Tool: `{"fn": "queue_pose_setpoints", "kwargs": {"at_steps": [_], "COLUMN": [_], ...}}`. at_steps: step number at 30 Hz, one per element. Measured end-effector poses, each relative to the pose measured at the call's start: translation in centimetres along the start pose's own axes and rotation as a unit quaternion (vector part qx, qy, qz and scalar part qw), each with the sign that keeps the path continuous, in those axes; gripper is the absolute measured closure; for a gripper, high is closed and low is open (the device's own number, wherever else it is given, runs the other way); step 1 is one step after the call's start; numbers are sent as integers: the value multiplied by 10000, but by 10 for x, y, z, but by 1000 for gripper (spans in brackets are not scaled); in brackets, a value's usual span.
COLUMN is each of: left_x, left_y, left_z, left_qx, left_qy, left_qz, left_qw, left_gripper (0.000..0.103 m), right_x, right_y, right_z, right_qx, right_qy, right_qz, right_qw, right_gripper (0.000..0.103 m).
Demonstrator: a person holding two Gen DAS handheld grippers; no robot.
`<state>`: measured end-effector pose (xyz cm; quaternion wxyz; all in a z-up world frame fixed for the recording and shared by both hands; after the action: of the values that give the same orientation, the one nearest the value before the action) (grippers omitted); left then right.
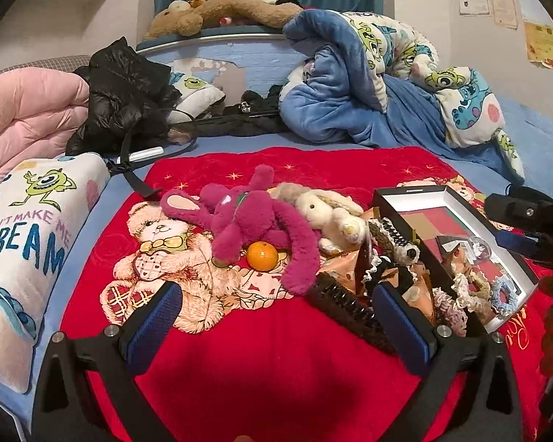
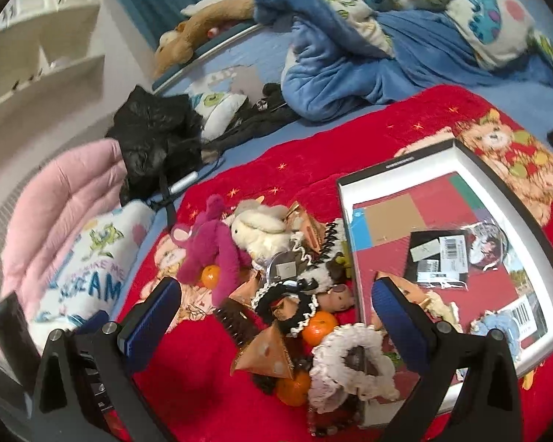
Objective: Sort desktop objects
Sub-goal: 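Withdraw both tools from the box back over the pile, then grasp the black comb with the left tool while the right tool reaches the orange paper pouch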
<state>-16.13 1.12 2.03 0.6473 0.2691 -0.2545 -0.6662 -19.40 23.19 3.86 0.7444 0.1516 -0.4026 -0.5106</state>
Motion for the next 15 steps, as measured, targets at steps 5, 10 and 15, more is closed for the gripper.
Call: {"fn": "queue_pose_setpoints", "kwargs": {"at_steps": [5, 10, 15], "left_x": [-2, -8, -10], "left_y": [-2, -7, -16], "left_z": [-3, -6, -9], "left_qx": [46, 98, 193], "left_qy": [-23, -113, -135], "left_qz": [-19, -31, -34], "left_qw": [10000, 9999, 9997], "left_gripper": [0, 0, 0], "right_x": [-15, -22, -11], "right_y": [10, 13, 6], "right_z": [1, 0, -6], "right_qx": [-32, -35, 126], "right_qy": [-117, -107, 119], "right_qz": [-13, -78, -57], "right_qw": [9999, 9999, 9998], "right_gripper": [0, 0, 0]}}
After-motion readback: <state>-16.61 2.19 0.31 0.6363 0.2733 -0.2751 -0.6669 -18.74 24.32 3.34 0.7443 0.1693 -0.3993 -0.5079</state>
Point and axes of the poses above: each gripper's, at about its wrist camera, not at the fingertips, and y roughly against the way its jaws point, x to its left, z to its top, the point moved 8 cm from there along -y, roughly the way its jaws point, and after that the axes turned 8 degrees about x, right-handed, at the moved point
